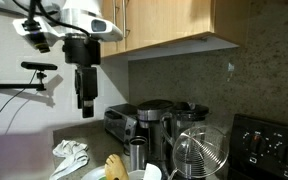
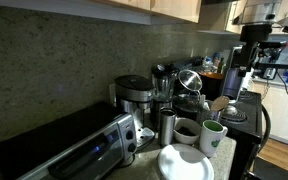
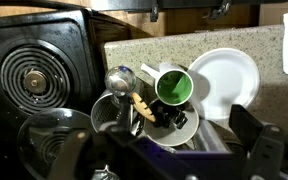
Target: Use the spatula to stir the contents in the bowl.
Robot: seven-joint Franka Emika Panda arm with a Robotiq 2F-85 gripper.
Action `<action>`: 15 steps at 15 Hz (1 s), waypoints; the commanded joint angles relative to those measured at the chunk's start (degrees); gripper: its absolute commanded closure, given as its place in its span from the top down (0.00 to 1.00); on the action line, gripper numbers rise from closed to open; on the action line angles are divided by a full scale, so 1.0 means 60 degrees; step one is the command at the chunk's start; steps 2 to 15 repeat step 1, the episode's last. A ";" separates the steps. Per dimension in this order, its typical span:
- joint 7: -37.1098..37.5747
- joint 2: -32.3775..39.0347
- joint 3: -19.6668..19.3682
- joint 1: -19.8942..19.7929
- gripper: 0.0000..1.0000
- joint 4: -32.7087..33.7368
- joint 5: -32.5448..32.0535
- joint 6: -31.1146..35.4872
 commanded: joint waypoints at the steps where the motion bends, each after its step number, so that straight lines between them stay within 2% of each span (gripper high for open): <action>1: 0.0017 0.0005 -0.0023 0.0036 1.00 0.0018 -0.0012 -0.0018; 15: 0.0017 0.0005 -0.0023 0.0036 1.00 0.0018 -0.0012 -0.0018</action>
